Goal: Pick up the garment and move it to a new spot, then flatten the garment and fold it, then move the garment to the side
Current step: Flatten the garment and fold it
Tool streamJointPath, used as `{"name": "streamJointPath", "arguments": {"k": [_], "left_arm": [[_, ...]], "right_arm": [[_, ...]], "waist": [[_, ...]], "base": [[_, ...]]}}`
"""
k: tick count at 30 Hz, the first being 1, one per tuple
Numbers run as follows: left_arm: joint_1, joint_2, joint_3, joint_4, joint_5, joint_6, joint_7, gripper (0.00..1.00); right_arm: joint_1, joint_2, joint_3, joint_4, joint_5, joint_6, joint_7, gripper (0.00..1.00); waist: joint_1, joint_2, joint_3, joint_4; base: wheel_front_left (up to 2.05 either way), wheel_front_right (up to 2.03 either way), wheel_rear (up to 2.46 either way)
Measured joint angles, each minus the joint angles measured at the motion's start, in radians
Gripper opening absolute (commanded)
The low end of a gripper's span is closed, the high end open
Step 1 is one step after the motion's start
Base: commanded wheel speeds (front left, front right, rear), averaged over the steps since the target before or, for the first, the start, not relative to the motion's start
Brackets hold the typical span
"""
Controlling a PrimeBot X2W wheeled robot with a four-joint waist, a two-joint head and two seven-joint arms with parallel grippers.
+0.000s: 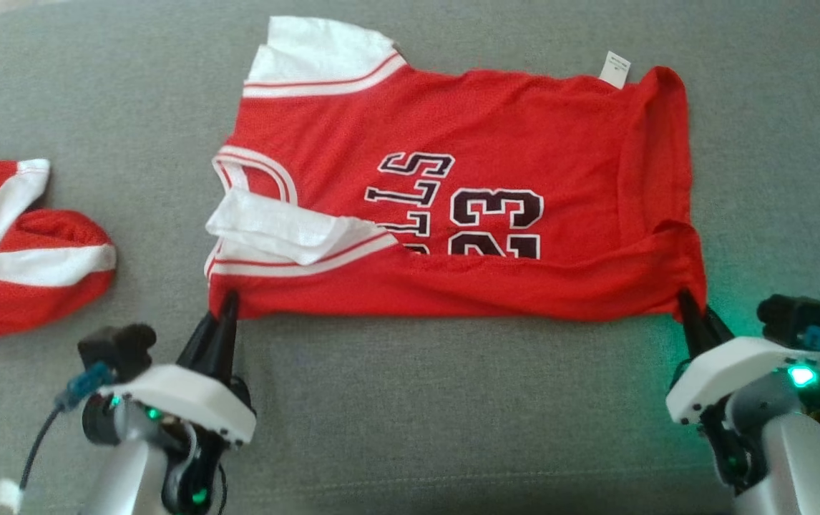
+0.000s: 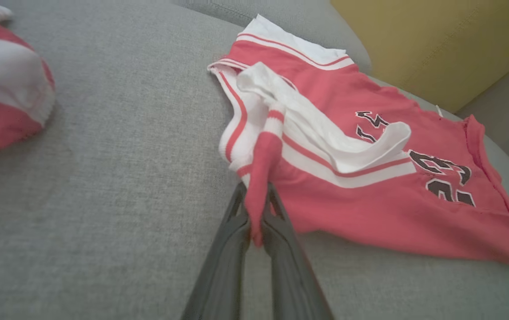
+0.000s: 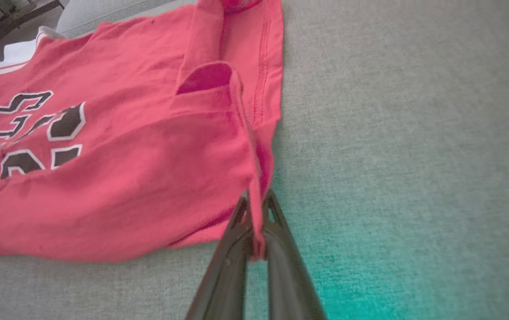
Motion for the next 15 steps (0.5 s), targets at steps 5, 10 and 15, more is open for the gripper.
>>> {"name": "streamJointPath", "arguments": {"k": [5, 10, 15], "left_arm": [[0.094, 0.003, -0.016, -0.115, 0.001, 0.027, 0.017, 0.00], [0.177, 0.003, -0.028, -0.208, 0.001, 0.064, 0.058, 0.00], [0.266, 0.003, -0.055, -0.265, 0.001, 0.091, 0.111, 0.00]], "right_arm": [[0.044, -0.005, -0.032, -0.056, 0.019, 0.000, 0.044, 0.00], [0.107, -0.012, -0.066, -0.111, 0.035, 0.000, 0.087, 0.00], [0.177, -0.011, -0.089, -0.162, 0.046, 0.000, 0.128, 0.00]], "waist": [[0.0000, 0.0000, -0.018, 0.021], [-0.0001, 0.0000, -0.049, 0.033], [-0.0001, 0.0000, -0.084, 0.033]], "base": [[0.00, 0.00, 0.00], [0.00, 0.00, 0.00], [0.00, 0.00, 0.00]]}}
